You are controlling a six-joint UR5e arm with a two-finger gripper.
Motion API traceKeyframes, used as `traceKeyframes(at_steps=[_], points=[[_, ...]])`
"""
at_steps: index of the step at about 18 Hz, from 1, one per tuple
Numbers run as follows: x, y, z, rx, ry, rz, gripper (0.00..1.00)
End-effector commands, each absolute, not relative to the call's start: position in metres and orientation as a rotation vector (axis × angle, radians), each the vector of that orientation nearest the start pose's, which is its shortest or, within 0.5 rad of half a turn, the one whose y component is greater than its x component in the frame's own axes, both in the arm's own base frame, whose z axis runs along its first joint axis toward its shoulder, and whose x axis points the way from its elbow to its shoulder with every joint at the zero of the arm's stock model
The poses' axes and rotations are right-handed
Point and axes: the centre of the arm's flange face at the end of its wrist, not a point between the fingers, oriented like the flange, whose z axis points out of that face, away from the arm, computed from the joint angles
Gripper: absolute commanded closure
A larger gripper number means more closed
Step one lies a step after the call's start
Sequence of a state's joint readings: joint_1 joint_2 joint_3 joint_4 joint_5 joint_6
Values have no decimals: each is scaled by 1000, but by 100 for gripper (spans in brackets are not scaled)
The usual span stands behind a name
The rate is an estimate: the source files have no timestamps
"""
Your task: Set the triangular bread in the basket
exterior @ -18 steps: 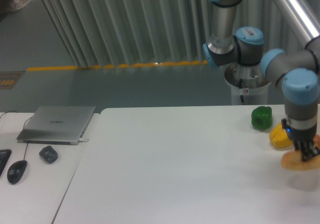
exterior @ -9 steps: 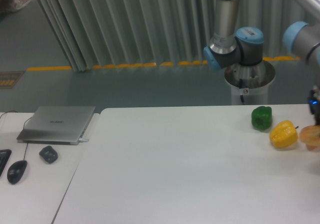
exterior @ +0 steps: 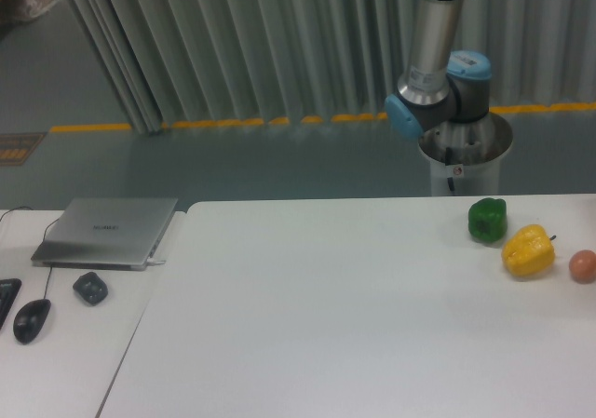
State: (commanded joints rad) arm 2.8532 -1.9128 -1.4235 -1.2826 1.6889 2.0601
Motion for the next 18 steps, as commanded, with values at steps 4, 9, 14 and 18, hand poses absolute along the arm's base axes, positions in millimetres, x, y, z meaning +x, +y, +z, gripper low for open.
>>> traceKeyframes(at_steps=[4,9,14,18], points=[[-584,301,386,-3039,1175,154,61],[-601,302,361,-3048,1160,194,61],[-602,298,350,-3062,1113,223,18],[-602,298,348,-3062,1109,248,0]])
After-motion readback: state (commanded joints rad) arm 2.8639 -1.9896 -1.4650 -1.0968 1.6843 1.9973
